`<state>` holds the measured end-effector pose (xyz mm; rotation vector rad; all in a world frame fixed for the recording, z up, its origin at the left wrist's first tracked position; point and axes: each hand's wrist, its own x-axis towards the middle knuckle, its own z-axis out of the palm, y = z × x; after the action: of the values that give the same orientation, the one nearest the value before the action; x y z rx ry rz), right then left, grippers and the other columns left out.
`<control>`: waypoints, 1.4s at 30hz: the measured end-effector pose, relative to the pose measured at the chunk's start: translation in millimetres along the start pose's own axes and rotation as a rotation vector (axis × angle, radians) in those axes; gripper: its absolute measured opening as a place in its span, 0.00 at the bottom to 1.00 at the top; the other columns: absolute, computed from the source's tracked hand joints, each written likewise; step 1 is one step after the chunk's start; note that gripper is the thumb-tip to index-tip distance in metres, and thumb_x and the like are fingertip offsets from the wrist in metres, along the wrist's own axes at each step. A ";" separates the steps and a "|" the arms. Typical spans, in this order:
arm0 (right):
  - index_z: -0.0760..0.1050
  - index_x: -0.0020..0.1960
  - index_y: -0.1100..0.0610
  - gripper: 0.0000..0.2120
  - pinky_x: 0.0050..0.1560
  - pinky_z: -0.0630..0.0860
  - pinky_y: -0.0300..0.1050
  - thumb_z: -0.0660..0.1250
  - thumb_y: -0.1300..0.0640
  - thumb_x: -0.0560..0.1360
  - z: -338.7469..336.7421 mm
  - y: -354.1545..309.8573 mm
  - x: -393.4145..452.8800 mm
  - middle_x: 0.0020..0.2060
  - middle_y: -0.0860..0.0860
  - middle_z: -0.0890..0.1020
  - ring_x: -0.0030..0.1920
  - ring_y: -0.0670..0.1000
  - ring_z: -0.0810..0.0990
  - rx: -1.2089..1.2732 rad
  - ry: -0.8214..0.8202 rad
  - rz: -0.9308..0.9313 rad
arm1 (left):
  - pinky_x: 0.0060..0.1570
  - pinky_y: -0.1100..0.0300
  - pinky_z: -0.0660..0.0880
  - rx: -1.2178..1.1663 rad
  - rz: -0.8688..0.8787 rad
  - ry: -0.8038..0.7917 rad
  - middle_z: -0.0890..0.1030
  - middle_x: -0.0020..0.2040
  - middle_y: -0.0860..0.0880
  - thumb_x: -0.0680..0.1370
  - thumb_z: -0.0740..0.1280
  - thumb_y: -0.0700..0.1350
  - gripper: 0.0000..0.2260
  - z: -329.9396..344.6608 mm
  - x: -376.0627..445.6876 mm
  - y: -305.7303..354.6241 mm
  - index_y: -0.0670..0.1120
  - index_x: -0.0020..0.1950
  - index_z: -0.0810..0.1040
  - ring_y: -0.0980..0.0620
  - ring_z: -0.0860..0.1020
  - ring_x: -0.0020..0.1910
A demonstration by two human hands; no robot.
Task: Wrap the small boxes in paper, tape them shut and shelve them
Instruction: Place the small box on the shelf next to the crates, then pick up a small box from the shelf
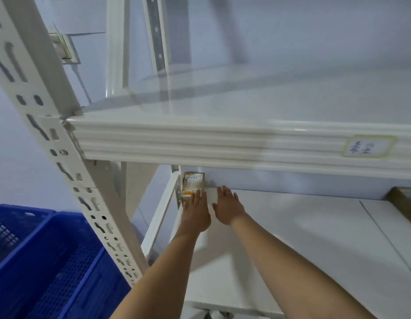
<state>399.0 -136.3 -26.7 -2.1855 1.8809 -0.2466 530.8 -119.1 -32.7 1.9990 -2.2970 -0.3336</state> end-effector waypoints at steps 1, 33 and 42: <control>0.45 0.81 0.62 0.31 0.80 0.46 0.53 0.53 0.51 0.85 -8.8 8.0 -12.1 0.81 0.59 0.49 0.81 0.55 0.47 -0.005 -0.017 0.039 | 0.78 0.45 0.49 -0.004 0.012 -0.018 0.41 0.82 0.45 0.83 0.56 0.43 0.32 -2.4 -4.6 11.8 0.43 0.82 0.41 0.47 0.42 0.81; 0.48 0.82 0.59 0.27 0.79 0.48 0.54 0.49 0.51 0.86 -205.6 381.7 -458.6 0.80 0.58 0.55 0.80 0.56 0.52 0.158 0.145 0.611 | 0.78 0.43 0.50 0.066 0.444 -0.329 0.49 0.82 0.44 0.84 0.56 0.47 0.30 17.6 -232.4 543.8 0.43 0.82 0.45 0.46 0.48 0.81; 0.47 0.82 0.59 0.28 0.79 0.49 0.55 0.49 0.51 0.86 -235.2 468.9 -429.5 0.80 0.58 0.54 0.81 0.57 0.52 0.143 0.146 0.582 | 0.78 0.43 0.52 0.065 0.391 -0.291 0.51 0.82 0.44 0.84 0.56 0.49 0.30 33.1 -176.4 611.0 0.44 0.82 0.47 0.45 0.51 0.81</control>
<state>-177.8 205.5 74.0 -1.4792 2.3926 -0.4156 -41.8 135.4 80.6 1.5554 -2.8361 -0.5522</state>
